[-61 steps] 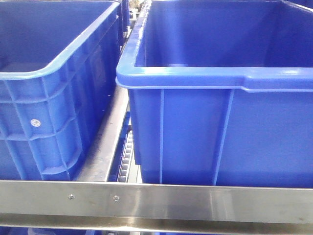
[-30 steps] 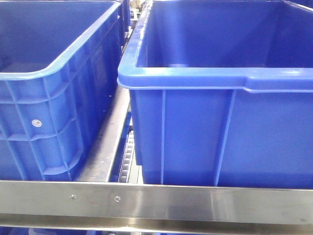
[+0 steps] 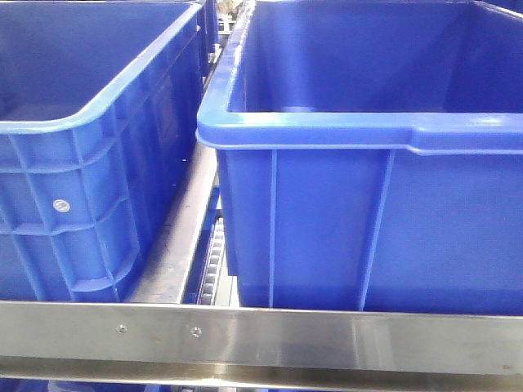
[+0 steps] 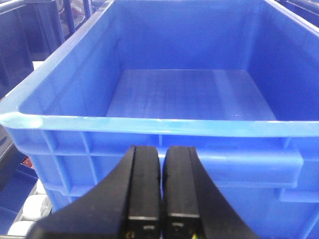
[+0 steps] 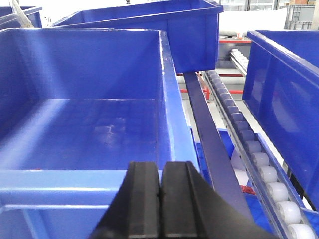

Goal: Pick red cube and place on left shelf

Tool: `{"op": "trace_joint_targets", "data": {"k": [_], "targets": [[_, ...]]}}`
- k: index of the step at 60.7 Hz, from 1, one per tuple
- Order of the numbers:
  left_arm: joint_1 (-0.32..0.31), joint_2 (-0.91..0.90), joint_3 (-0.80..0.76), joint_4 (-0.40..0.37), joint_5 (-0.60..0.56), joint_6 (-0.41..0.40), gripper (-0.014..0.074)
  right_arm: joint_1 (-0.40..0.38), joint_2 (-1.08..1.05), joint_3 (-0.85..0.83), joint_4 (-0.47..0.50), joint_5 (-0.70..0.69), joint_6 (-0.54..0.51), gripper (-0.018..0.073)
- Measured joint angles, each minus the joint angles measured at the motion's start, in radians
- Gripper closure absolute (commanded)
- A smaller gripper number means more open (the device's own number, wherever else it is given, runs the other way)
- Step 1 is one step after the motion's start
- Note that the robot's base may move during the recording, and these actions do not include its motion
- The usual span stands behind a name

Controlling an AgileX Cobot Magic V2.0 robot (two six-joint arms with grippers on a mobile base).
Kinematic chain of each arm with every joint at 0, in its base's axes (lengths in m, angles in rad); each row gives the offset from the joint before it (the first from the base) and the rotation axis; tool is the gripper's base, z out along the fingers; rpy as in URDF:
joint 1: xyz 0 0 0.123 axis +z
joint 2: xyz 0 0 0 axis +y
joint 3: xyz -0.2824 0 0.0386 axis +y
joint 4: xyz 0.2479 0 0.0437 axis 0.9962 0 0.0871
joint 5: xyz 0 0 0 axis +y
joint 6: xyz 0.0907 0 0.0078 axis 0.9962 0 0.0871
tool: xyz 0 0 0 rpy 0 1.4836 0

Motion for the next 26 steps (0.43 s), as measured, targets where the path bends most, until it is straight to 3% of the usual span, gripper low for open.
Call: {"op": "trace_joint_targets", "data": {"k": [26], "targets": [[0.0,0.0,0.0,0.0,0.0,0.0,0.0495,0.0,0.0,0.0,0.001,0.0,0.0,0.0451]]}}
